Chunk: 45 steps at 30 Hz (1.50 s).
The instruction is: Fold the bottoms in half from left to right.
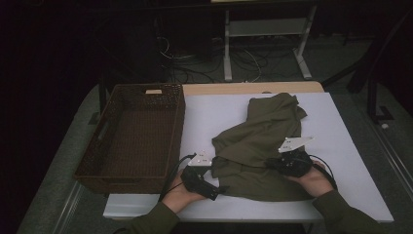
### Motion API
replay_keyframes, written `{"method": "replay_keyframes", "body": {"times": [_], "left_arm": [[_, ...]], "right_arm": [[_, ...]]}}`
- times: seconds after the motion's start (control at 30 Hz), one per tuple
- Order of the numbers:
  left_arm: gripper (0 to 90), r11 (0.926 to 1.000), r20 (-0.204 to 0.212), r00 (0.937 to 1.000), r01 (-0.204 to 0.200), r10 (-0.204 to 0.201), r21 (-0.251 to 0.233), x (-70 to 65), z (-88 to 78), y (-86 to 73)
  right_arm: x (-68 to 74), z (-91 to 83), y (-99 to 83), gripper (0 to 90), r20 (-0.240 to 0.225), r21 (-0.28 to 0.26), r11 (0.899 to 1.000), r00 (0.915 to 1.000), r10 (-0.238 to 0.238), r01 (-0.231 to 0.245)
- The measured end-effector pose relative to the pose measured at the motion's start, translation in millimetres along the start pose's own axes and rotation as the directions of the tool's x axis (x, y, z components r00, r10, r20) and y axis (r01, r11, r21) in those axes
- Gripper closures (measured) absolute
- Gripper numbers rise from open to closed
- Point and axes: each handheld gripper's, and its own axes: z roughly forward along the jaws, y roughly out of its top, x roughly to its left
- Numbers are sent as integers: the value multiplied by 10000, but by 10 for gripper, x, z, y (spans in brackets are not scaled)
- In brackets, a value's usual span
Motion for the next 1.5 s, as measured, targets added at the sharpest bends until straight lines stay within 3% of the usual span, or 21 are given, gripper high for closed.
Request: {"method": "replay_keyframes", "body": {"times": [0.67,1.0,1.5], "left_arm": [[0,10000,10,10000,-13,13,-32,12,-5,16],[0,10000,29,10000,-13,13,-55,20,-4,20],[0,9999,133,9998,-114,113,89,-2,32,27]], "right_arm": [[-214,-261,-164,823,636,-121,9969,9949,778,-771],[-119,-374,-205,823,610,-193,9974,9956,707,-696],[-21,-666,-561,822,821,62,9955,9922,935,-943]]}}
